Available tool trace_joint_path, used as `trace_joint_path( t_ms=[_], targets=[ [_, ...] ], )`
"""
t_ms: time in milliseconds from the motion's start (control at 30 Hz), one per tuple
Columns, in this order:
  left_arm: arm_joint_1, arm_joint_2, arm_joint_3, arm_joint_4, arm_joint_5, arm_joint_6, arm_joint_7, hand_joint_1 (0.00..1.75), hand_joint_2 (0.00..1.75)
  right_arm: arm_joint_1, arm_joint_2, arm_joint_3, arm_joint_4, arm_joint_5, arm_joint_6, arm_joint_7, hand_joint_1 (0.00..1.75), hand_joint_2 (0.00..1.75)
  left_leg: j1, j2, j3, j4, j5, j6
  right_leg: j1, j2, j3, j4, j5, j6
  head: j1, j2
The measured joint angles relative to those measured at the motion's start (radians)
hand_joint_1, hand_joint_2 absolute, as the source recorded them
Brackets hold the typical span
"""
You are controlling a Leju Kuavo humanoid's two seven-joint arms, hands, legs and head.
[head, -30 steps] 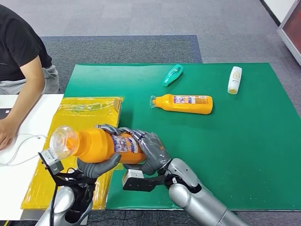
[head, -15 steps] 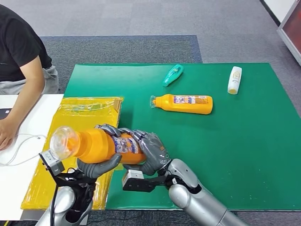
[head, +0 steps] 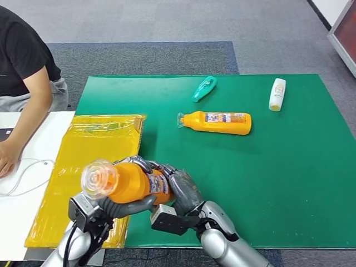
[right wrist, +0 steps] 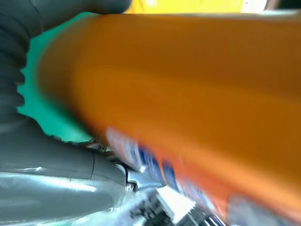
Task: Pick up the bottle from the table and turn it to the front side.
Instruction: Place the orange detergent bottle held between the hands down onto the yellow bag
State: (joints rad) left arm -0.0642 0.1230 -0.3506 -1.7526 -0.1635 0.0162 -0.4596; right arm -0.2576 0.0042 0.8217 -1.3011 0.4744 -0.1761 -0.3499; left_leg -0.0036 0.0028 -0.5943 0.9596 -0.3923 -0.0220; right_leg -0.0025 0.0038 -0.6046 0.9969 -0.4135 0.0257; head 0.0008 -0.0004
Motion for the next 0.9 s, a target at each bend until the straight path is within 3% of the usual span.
trace_joint_path(
  t_ms=[233,467,900],
  targets=[
    [0.009,0.160,0.049,-0.016,-0.200,-0.046,0.077,1.75,1.75,0.054,0.011,-0.047,-0.003,-0.024,0.011,-0.025,0.00,1.75,0.001,0.001,-0.001,0.000,0.001,-0.002,0.001,0.002,-0.002,0.000,0.000,-0.001,0.000,0.000],
    [0.039,0.308,0.079,-0.047,-0.332,-0.067,0.093,1.75,1.75,0.075,0.021,-0.071,-0.003,-0.028,0.028,-0.037,0.00,1.75,0.001,0.001,-0.001,0.000,0.001,-0.002,0.002,0.002,-0.002,0.001,0.000,-0.001,0.000,0.000],
    [0.062,0.395,0.096,-0.078,-0.401,-0.065,0.098,1.75,1.75,0.084,0.030,-0.079,-0.003,-0.026,0.051,-0.041,0.00,1.75,0.001,0.001,-0.002,0.000,0.001,-0.003,0.002,0.001,-0.002,0.000,0.001,-0.001,0.000,0.000]
  ],
)
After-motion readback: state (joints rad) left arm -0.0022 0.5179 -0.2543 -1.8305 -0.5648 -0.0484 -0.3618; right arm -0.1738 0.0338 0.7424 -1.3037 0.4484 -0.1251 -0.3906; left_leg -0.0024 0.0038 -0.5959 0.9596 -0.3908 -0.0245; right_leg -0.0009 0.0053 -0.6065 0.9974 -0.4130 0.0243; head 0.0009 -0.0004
